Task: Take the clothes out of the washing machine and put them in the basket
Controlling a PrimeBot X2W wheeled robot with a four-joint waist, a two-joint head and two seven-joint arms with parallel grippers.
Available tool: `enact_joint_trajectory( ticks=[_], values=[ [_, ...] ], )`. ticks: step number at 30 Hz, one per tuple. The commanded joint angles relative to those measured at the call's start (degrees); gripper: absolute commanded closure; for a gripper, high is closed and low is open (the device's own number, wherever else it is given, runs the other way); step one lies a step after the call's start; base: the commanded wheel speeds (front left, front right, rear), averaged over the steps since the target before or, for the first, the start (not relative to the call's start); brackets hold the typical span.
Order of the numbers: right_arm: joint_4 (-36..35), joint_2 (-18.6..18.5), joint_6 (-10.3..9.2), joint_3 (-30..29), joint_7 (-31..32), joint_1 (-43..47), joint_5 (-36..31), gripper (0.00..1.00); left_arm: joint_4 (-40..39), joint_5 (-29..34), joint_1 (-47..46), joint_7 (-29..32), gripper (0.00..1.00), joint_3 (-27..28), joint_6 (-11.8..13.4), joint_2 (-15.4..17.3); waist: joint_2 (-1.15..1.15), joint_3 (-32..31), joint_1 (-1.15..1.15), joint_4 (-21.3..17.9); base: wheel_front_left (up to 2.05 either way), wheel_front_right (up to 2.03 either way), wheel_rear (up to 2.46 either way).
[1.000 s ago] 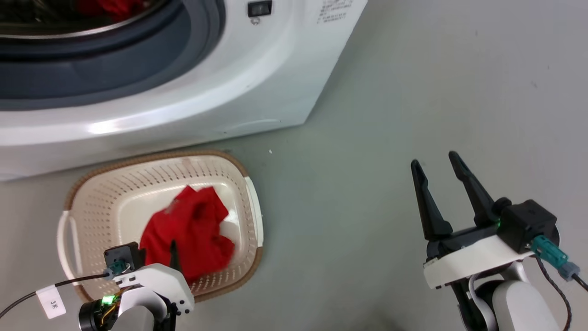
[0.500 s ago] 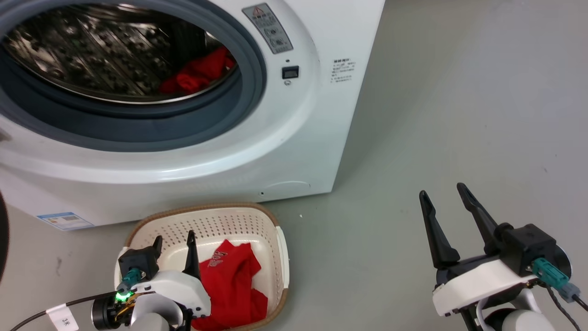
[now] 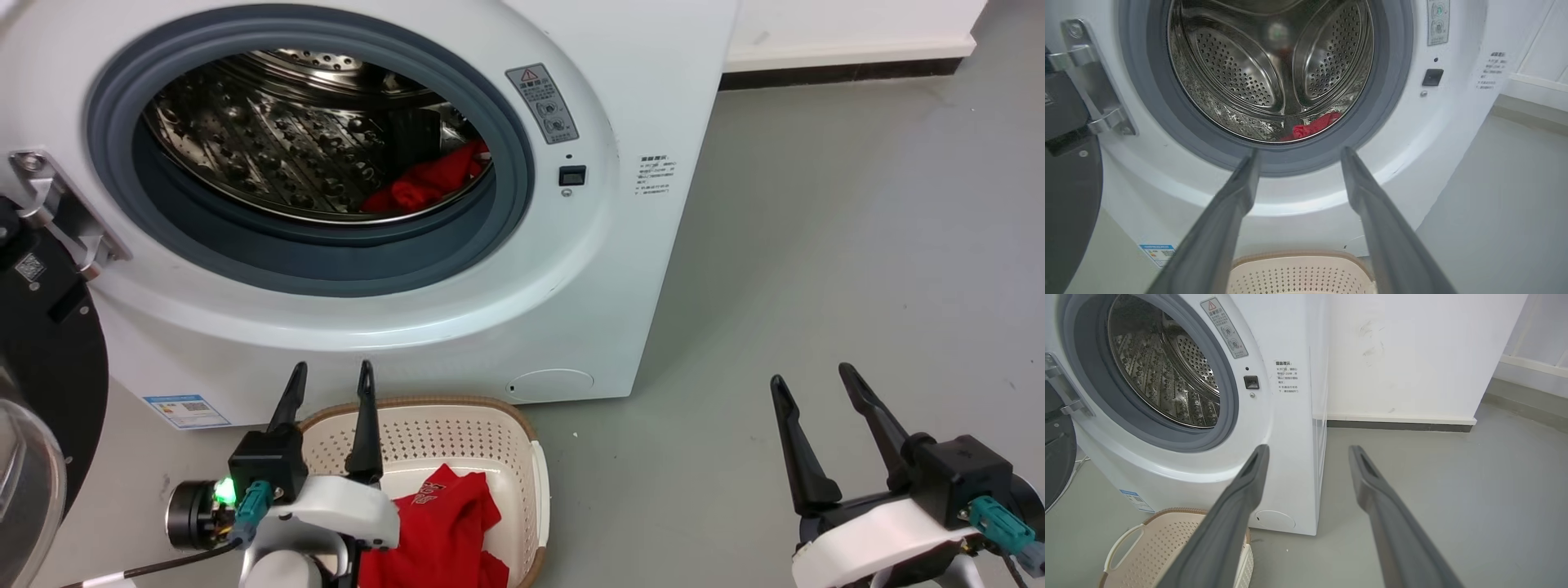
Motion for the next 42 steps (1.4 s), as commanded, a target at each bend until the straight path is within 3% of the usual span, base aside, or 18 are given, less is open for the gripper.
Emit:
enact_joint_trajectory(
  ticks=[1,8,24,42],
  values=[
    [-0.29,0.1,-0.04,-0.13,0.13,0.82,0.25,0.0,-0.74,0.19,0.15,-0.15,0.0,-0.13,0.0,-0.08,0.0,-0.22,0.02,0.23,0.0,0.0,0.0],
    [-1.05,0.1,-0.04,0.39,0.41,1.31,0.6,0.0,-1.77,0.18,-2.72,-0.15,0.0,-1.27,-1.16,0.06,0.0,-0.18,0.02,0.28,0.0,0.0,0.0],
    [-2.16,0.1,-0.04,1.48,0.21,-0.8,0.88,0.0,15.2,-3.57,-23.18,2.53,0.0,-0.7,-3.08,0.81,0.0,8.32,0.02,-2.16,0.0,0.0,0.0],
    [0.71,0.11,-0.04,5.84,-3.14,-4.99,3.38,0.0,40.03,-6.63,-51.79,12.68,0.0,2.38,-3.32,8.58,0.0,20.41,0.02,-10.21,0.0,0.0,0.0]
  ],
)
